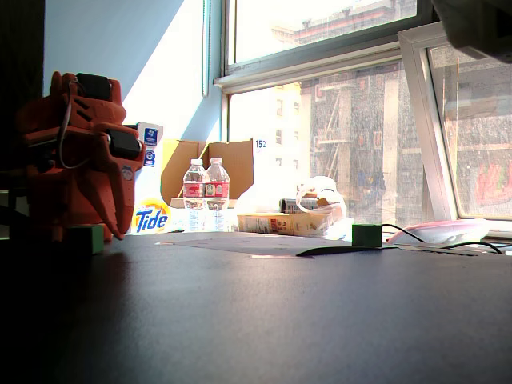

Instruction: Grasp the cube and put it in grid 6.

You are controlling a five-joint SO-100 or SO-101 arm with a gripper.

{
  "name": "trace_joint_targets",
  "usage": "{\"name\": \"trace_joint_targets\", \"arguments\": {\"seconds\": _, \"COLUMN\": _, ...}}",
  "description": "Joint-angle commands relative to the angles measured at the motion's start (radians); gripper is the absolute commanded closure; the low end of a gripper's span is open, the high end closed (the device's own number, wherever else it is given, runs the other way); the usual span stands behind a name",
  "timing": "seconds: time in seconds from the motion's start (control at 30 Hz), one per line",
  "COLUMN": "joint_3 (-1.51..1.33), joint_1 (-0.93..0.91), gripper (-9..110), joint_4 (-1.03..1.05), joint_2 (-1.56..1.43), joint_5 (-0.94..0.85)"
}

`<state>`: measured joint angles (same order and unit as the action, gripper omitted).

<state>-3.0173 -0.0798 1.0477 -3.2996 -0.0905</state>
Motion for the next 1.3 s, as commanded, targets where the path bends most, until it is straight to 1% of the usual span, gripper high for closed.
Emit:
{"name": "trace_joint_targets", "arguments": {"seconds": 0.0, "joint_3": 0.006, "joint_1": 0.005, "gripper": 101, "joint_4": 0.003, "joint_2": -0.002, "joint_5": -0.014}}
{"name": "trace_joint_targets", "arguments": {"seconds": 0.03, "joint_3": 0.011, "joint_1": 0.005, "gripper": 100, "joint_4": 0.014, "joint_2": -0.002, "joint_5": -0.014}}
{"name": "trace_joint_targets", "arguments": {"seconds": 0.07, "joint_3": 0.037, "joint_1": 0.005, "gripper": 93, "joint_4": 0.025, "joint_2": 0.020, "joint_5": -0.017}}
{"name": "trace_joint_targets", "arguments": {"seconds": 0.1, "joint_3": 0.091, "joint_1": 0.008, "gripper": 93, "joint_4": 0.003, "joint_2": 0.074, "joint_5": -0.021}}
{"name": "trace_joint_targets", "arguments": {"seconds": 0.13, "joint_3": 0.178, "joint_1": 0.009, "gripper": 89, "joint_4": -0.003, "joint_2": 0.150, "joint_5": -0.025}}
{"name": "trace_joint_targets", "arguments": {"seconds": 0.17, "joint_3": 0.301, "joint_1": 0.006, "gripper": 83, "joint_4": -0.002, "joint_2": 0.259, "joint_5": -0.011}}
{"name": "trace_joint_targets", "arguments": {"seconds": 0.2, "joint_3": 0.431, "joint_1": -0.003, "gripper": 82, "joint_4": 0.014, "joint_2": 0.370, "joint_5": 0.021}}
{"name": "trace_joint_targets", "arguments": {"seconds": 0.23, "joint_3": 0.588, "joint_1": -0.015, "gripper": 80, "joint_4": 0.038, "joint_2": 0.494, "joint_5": 0.089}}
{"name": "trace_joint_targets", "arguments": {"seconds": 0.27, "joint_3": 0.764, "joint_1": -0.034, "gripper": 76, "joint_4": 0.097, "joint_2": 0.618, "joint_5": 0.155}}
{"name": "trace_joint_targets", "arguments": {"seconds": 0.33, "joint_3": 1.115, "joint_1": -0.067, "gripper": 65, "joint_4": 0.256, "joint_2": 0.842, "joint_5": 0.290}}
{"name": "trace_joint_targets", "arguments": {"seconds": 0.4, "joint_3": 1.371, "joint_1": -0.104, "gripper": 62, "joint_4": 0.373, "joint_2": 1.017, "joint_5": 0.390}}
{"name": "trace_joint_targets", "arguments": {"seconds": 0.47, "joint_3": 1.499, "joint_1": -0.140, "gripper": 63, "joint_4": 0.449, "joint_2": 1.121, "joint_5": 0.457}}
{"name": "trace_joint_targets", "arguments": {"seconds": 0.57, "joint_3": 1.463, "joint_1": -0.179, "gripper": 62, "joint_4": 0.489, "joint_2": 1.197, "joint_5": 0.520}}
{"name": "trace_joint_targets", "arguments": {"seconds": 0.7, "joint_3": 1.241, "joint_1": -0.247, "gripper": 62, "joint_4": 0.391, "joint_2": 1.229, "joint_5": 0.525}}
{"name": "trace_joint_targets", "arguments": {"seconds": 0.77, "joint_3": 1.144, "joint_1": -0.256, "gripper": 60, "joint_4": 0.364, "joint_2": 1.232, "joint_5": 0.515}}
{"name": "trace_joint_targets", "arguments": {"seconds": 0.9, "joint_3": 1.002, "joint_1": -0.258, "gripper": 60, "joint_4": 0.316, "joint_2": 1.244, "joint_5": 0.508}}
{"name": "trace_joint_targets", "arguments": {"seconds": 1.03, "joint_3": 0.936, "joint_1": -0.259, "gripper": 60, "joint_4": 0.279, "joint_2": 1.293, "joint_5": 0.514}}
{"name": "trace_joint_targets", "arguments": {"seconds": 1.17, "joint_3": 0.870, "joint_1": -0.279, "gripper": 63, "joint_4": 0.152, "joint_2": 1.370, "joint_5": 0.515}}
{"name": "trace_joint_targets", "arguments": {"seconds": 1.27, "joint_3": 0.859, "joint_1": -0.287, "gripper": 65, "joint_4": 0.109, "joint_2": 1.408, "joint_5": 0.514}}
